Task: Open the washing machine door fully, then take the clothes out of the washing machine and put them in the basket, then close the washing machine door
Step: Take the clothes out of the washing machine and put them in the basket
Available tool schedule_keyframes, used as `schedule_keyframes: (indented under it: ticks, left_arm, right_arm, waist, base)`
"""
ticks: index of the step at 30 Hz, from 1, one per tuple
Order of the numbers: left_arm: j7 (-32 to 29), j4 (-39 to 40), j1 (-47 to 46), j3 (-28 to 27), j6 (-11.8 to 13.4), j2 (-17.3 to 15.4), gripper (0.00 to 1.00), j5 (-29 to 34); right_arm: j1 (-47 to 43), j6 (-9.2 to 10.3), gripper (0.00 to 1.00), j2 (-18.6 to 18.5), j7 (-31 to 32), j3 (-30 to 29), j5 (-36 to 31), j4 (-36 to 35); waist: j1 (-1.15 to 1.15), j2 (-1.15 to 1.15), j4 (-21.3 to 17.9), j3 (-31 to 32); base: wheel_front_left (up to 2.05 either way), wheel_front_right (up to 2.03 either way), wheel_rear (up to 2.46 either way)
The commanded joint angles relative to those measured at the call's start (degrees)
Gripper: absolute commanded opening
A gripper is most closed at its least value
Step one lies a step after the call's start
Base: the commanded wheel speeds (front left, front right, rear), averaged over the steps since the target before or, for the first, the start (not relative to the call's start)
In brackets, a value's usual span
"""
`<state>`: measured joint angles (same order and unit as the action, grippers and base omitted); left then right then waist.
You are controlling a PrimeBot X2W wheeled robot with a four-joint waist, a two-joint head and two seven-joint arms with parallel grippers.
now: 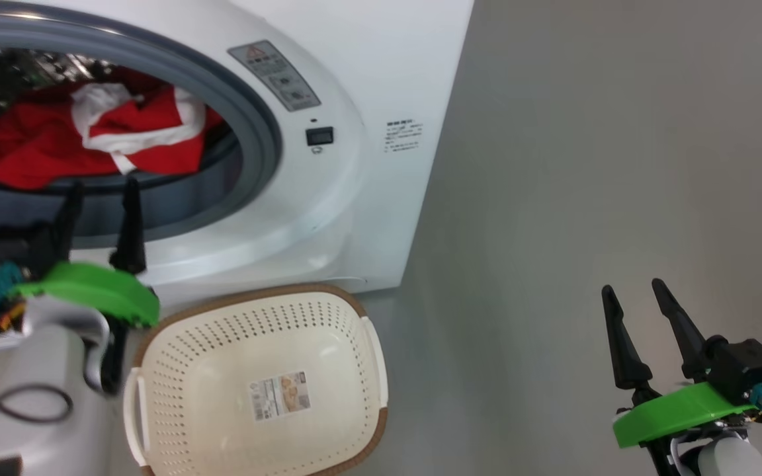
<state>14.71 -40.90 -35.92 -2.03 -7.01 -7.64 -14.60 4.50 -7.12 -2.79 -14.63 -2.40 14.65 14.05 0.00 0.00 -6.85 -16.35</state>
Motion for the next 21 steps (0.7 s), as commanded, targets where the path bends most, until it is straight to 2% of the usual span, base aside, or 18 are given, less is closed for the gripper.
schedule_keyframes:
  ticks: [1, 11, 17, 21]
  left_arm:
    - [0.29, -1.39, -4.06, -1.80, 0.25, -2.76, 1.00, 0.52]
    - [-0.79, -17.29, -22.07, -1.38, 2.07, -6.24, 1.00, 1.11]
    - [-2.49, -24.73, -28.26, -0.39, 3.84, -7.57, 1.00, 1.88]
    - [-3.32, -28.54, -30.56, -0.01, 4.09, -8.04, 1.00, 1.79]
  right_arm:
    - [1.79, -0.36, 1.00, -0.14, -0.37, 1.82, 0.69, -1.49]
    - [4.92, -0.36, 1.00, -0.10, -0.37, 2.18, 3.42, -2.40]
    - [6.28, -0.36, 1.00, -0.10, -0.37, 2.44, 4.02, -2.74]
    - [6.87, -0.36, 1.00, -0.10, -0.37, 2.76, 4.22, -2.71]
  waist:
    - [0.00, 0.00, -2.58, -3.31]
    - [0.00, 0.00, -3.99, -9.75]
    - [0.00, 0.00, -4.31, -11.95]
    - [0.00, 0.00, -4.56, -12.48]
  base:
    - [0.00, 0.00, 0.00]
    - [0.00, 0.00, 0.00]
    - [0.00, 0.00, 0.00]
    - [0.00, 0.00, 0.00]
